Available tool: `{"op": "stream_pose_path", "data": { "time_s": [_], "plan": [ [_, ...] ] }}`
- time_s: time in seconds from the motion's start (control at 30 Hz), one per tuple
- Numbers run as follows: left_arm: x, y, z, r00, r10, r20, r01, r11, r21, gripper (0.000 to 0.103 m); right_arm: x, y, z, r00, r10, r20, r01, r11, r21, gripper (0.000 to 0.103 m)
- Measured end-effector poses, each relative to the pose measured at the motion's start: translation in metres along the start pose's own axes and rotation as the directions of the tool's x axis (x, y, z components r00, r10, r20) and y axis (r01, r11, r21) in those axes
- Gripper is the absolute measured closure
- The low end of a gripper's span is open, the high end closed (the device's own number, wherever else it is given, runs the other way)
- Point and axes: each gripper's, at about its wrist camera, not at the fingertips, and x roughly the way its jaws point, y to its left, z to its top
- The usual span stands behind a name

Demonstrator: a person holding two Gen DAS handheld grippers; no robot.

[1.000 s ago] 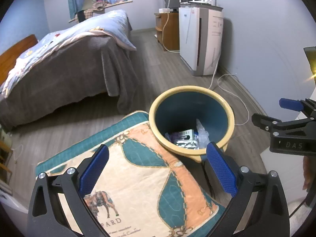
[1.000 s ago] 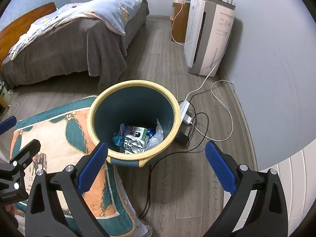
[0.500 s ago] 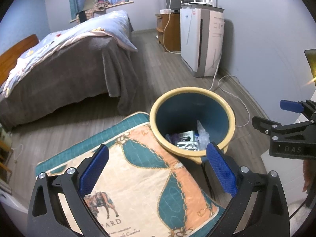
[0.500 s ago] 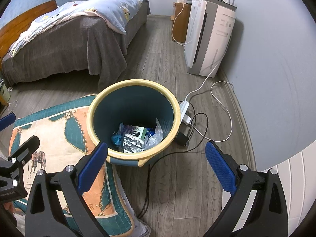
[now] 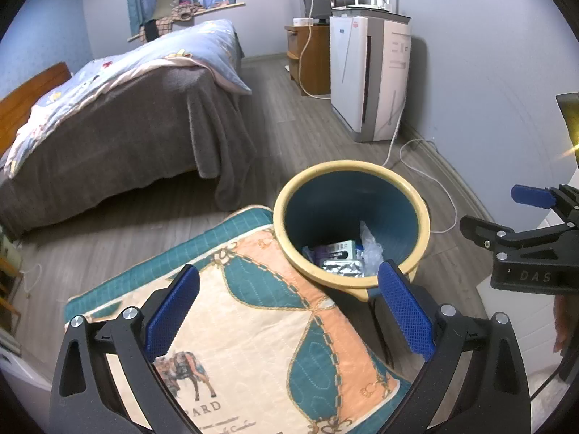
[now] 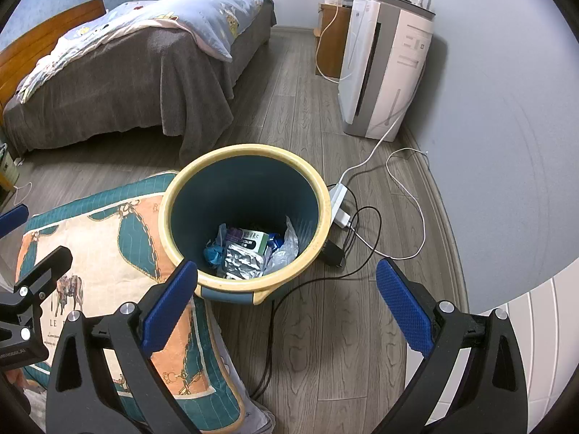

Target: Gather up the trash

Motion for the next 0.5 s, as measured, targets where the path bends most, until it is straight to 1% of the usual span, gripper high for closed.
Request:
{"op": "stream_pose_path", "data": {
  "time_s": [0.5],
  "plan": [
    [0.0006,-0.0021,0.0010,1.000,0.002,0.000,-0.002,1.000,-0.001,0.005,0.0002,0.0000,-0.0006,1.000,0.000,-0.002,0.000,1.000,0.000,0.006]
  ]
}}
